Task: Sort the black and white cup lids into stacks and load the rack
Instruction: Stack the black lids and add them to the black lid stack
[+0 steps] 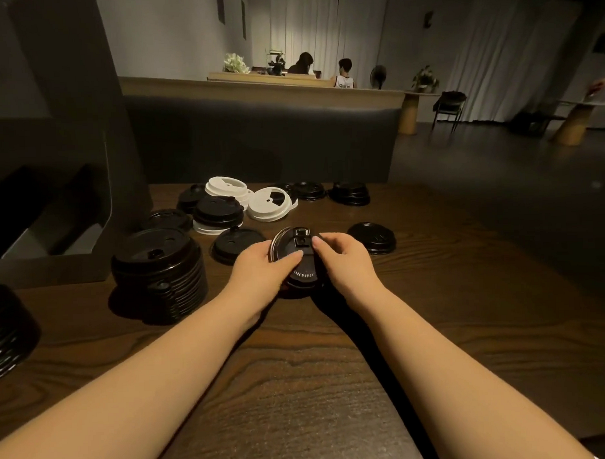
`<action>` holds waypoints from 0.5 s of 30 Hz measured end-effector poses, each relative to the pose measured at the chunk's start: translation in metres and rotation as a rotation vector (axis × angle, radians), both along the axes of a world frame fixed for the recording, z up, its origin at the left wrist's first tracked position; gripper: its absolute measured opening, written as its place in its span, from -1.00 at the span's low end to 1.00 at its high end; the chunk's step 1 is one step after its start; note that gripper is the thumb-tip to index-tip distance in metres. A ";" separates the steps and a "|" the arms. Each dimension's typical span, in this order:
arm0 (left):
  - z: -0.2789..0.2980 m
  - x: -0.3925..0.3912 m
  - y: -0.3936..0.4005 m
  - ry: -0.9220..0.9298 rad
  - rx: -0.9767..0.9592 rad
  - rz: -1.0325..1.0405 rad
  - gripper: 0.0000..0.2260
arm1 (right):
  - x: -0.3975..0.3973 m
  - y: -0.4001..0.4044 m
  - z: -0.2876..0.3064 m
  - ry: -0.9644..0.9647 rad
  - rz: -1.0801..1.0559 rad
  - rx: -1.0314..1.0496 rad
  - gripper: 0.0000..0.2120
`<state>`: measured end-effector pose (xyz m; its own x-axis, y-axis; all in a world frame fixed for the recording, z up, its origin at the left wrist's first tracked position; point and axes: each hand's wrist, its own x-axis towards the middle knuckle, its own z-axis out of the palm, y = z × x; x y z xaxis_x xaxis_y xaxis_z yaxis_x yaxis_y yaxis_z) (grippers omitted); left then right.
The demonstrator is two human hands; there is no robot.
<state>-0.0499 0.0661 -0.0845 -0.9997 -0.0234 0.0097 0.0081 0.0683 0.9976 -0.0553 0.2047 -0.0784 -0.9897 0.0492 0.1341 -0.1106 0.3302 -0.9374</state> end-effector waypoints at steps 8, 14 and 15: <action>-0.005 -0.019 0.008 -0.014 0.107 0.139 -0.87 | -0.024 0.034 -0.008 -0.206 -0.143 0.772 -0.45; -0.005 -0.014 0.000 0.145 0.032 0.201 -0.81 | -0.017 0.037 0.004 0.013 -0.075 0.423 -0.59; -0.005 -0.013 0.000 0.159 0.026 0.212 -0.81 | -0.014 0.038 0.005 0.040 -0.068 0.350 -0.63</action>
